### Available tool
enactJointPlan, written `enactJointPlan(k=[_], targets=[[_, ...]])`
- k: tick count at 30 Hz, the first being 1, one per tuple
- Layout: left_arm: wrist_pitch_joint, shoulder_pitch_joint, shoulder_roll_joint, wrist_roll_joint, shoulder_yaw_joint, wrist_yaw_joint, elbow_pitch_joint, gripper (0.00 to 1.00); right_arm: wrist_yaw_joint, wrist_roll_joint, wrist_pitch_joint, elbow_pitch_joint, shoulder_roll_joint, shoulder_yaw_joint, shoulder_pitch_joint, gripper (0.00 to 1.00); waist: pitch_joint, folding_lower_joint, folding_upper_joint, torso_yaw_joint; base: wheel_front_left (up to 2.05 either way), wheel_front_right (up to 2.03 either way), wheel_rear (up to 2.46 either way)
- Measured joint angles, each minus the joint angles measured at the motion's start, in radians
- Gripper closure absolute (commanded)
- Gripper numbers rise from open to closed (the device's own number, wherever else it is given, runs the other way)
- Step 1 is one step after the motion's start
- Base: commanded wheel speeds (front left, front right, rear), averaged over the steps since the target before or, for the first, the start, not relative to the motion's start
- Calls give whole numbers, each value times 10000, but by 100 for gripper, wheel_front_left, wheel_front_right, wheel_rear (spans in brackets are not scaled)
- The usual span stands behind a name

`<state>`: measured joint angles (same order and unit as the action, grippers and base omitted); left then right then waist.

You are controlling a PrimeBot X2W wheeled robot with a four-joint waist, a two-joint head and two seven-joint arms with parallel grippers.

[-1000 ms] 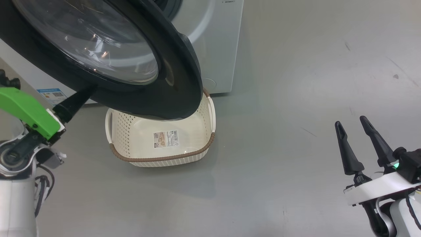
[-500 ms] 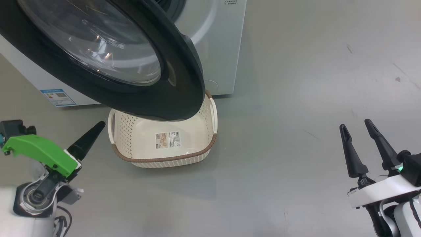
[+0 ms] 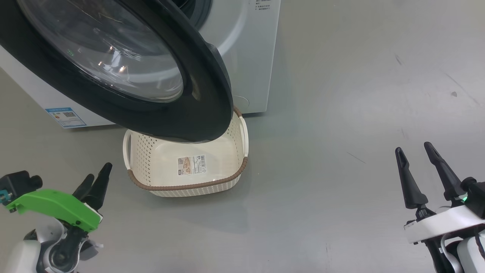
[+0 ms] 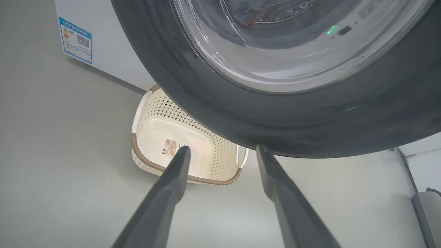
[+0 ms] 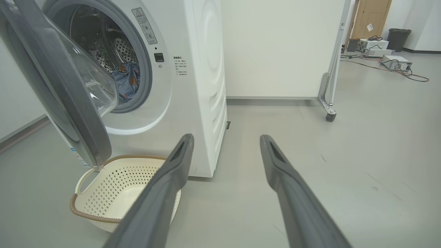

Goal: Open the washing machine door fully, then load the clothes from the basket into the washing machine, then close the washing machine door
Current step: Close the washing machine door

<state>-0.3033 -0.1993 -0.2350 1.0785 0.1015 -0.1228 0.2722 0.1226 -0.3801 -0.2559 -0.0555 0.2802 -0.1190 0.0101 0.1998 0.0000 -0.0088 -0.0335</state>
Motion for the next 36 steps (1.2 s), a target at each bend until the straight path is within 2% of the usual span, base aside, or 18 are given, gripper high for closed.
enactJointPlan(k=[17,24,32,36], targets=[[4153,672,-715,-2997,1615,-12,458,0,0,0,0,-33,-4,90,46,0,-120,0,0,-169,0,0,0],[5724,703,-780,-4044,1831,-12,1114,0,0,-2,0,-65,-10,119,58,0,-144,0,0,-197,0,0,0],[5670,704,-775,-5254,1806,2,1597,0,0,-2,0,-121,-44,173,163,0,-167,0,0,-226,0,0,0],[5624,699,-665,-5632,1522,167,1522,0,0,-2,0,-140,-56,215,197,0,-156,0,0,-229,0,0,0]])
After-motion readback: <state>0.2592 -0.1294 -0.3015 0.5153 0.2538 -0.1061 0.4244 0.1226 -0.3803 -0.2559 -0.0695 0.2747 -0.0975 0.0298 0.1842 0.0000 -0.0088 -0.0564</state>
